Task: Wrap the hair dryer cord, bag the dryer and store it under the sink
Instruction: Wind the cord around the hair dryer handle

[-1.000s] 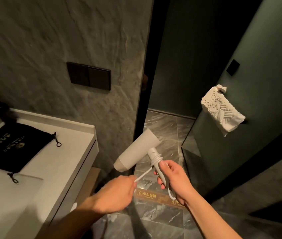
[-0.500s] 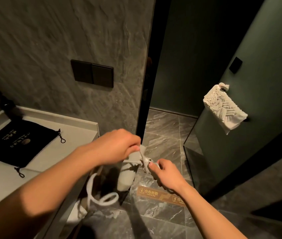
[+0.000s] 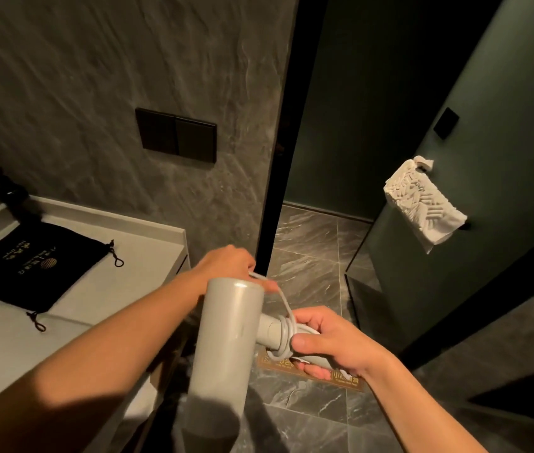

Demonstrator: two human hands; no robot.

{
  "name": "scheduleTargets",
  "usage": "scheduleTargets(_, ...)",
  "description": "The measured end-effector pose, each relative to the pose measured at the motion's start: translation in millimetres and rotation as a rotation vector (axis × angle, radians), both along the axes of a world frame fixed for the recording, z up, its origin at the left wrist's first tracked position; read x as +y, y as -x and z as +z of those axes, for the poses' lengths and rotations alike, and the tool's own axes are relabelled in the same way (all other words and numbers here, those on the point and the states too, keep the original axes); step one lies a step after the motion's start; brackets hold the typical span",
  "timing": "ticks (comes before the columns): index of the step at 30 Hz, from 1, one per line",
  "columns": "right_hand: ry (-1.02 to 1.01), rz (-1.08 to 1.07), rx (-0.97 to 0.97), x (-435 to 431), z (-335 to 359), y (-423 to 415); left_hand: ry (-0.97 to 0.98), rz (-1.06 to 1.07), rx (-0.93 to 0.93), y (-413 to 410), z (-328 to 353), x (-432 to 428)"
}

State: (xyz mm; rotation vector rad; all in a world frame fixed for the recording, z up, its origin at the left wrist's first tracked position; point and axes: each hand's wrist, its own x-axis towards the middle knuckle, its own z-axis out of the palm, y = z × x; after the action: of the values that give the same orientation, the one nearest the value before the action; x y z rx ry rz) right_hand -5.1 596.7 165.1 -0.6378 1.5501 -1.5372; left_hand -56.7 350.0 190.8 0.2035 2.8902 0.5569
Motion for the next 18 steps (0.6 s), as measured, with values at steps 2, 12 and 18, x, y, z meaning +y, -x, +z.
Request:
scheduleTargets(2, 0.096, -0.048, -0.037, 3.7, 1.4, -1.0, -0.16, 0.05, -0.153, -9.2, -25.8, 2.4)
scheduleTargets(12, -0.19, -0.822, 0.108, 4.1, 0.8, 6.5, -0.502, 0.027, -0.133, -81.3, -98.4, 24.9)
scheduleTargets(18, -0.328, -1.109, 0.047, -10.5, -23.4, 8.5, -0.325, -0.057, -0.031, -97.7, -95.8, 40.0)
